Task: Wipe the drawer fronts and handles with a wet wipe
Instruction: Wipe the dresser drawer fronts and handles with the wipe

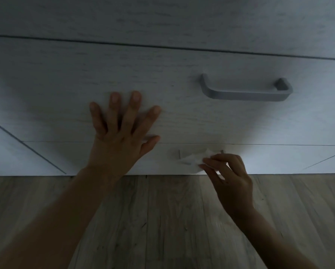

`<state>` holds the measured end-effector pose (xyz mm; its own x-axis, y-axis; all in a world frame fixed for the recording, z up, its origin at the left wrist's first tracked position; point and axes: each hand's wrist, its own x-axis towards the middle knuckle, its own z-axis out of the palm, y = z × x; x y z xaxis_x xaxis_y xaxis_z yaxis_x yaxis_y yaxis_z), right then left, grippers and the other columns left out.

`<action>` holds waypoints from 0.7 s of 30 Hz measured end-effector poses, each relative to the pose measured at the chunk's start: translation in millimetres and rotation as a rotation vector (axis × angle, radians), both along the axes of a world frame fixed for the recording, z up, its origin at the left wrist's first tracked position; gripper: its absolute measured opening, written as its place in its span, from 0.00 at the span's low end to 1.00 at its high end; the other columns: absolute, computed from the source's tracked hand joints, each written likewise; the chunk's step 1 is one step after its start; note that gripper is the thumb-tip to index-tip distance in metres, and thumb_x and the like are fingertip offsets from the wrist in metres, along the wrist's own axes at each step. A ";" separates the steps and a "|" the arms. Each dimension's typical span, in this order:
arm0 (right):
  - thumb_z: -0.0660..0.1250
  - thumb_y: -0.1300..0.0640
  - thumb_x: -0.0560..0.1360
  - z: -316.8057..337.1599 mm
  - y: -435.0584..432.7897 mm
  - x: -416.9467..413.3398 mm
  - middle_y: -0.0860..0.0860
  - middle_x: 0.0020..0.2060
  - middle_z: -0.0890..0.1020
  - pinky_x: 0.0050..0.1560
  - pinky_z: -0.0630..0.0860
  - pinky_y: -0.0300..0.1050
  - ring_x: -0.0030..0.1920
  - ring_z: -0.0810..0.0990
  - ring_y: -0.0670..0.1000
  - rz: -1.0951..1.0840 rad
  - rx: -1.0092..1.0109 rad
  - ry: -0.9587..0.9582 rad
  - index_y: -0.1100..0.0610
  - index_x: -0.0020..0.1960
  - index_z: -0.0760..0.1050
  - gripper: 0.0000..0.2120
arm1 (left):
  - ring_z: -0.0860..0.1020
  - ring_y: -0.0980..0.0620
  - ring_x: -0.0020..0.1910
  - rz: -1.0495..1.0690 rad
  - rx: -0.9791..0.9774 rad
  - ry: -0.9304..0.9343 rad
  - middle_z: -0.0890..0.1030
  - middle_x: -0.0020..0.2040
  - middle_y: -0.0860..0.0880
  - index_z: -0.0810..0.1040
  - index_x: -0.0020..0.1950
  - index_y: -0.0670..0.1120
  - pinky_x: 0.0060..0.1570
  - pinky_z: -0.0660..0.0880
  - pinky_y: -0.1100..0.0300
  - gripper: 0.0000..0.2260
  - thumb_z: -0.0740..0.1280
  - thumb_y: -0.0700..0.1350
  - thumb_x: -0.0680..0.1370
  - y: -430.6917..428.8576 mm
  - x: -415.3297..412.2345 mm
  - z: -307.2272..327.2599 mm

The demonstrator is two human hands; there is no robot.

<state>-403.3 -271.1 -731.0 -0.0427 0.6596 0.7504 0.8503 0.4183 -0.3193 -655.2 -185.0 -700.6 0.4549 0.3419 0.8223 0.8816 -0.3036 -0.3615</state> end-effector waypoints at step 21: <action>0.68 0.60 0.75 -10.3 11.3 -18.4 0.55 0.47 0.78 0.51 0.75 0.39 0.49 0.77 0.51 0.166 -0.004 -0.074 0.64 0.49 0.79 0.07 | 0.36 0.38 0.78 0.006 0.012 0.016 0.37 0.80 0.41 0.44 0.82 0.46 0.73 0.37 0.36 0.36 0.57 0.61 0.83 -0.7 -0.2 -0.4</action>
